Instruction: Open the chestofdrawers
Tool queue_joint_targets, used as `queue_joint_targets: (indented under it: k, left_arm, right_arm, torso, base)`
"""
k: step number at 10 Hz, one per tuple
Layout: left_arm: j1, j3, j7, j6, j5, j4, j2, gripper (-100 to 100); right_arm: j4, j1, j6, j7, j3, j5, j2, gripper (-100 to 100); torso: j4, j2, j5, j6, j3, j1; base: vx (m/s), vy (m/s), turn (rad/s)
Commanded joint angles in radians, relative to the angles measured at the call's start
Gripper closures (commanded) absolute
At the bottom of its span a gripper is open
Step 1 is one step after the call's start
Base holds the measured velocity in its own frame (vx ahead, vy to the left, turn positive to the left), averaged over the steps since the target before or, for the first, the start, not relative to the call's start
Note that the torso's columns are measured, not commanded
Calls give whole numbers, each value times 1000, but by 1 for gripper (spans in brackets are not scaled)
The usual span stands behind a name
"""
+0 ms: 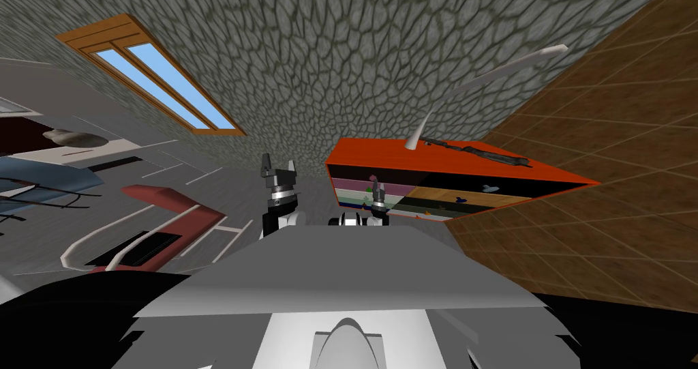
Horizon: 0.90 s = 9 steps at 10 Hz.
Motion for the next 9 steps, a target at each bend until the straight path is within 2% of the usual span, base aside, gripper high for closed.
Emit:
queue_joint_targets:
  k: [1,2,3,5,6,7,8,9]
  left_arm:
    - [0,0,0,0,0,0,0,0]
    - [0,0,0,0,0,0,0,0]
    - [0,0,0,0,0,0,0,0]
    - [0,0,0,0,0,0,0,0]
    - [0,0,0,0,0,0,0,0]
    - [0,0,0,0,0,0,0,0]
    - [0,0,0,0,0,0,0,0]
    - [0,0,0,0,0,0,0,0]
  right_arm:
    - [55,-21,-26,-79,22,-31,11,-100]
    - [55,-21,-26,-106,22,-31,11,-100]
    - [89,-32,-41,-133,36,-50,17,-100]
    - [89,-32,-41,-168,36,-50,17,-100]
    - [121,-43,-56,-208,49,-68,24,-100]
    - [121,-43,-56,-221,49,-68,24,-100]
    - [150,-53,-70,-258,61,-85,32,-100]
    - [150,-53,-70,-271,61,-85,32,-100]
  torso:
    - [0,0,0,0,0,0]
    - [0,-1,0,0,-1,0]
    - [0,-1,0,0,0,0]
    - [0,0,0,0,0,0]
    - [0,0,0,0,0,0]
    - [0,0,0,0,0,0]
    - [0,0,0,0,0,0]
    - [0,-1,0,0,-1,0]
  base:
    - [24,-1,30]
    - [22,-1,28]
    - [24,-4,42]
    - [15,-3,11]
    - [14,-3,33]
    - [15,-3,23]
    - [25,-4,37]
    - [19,-3,16]
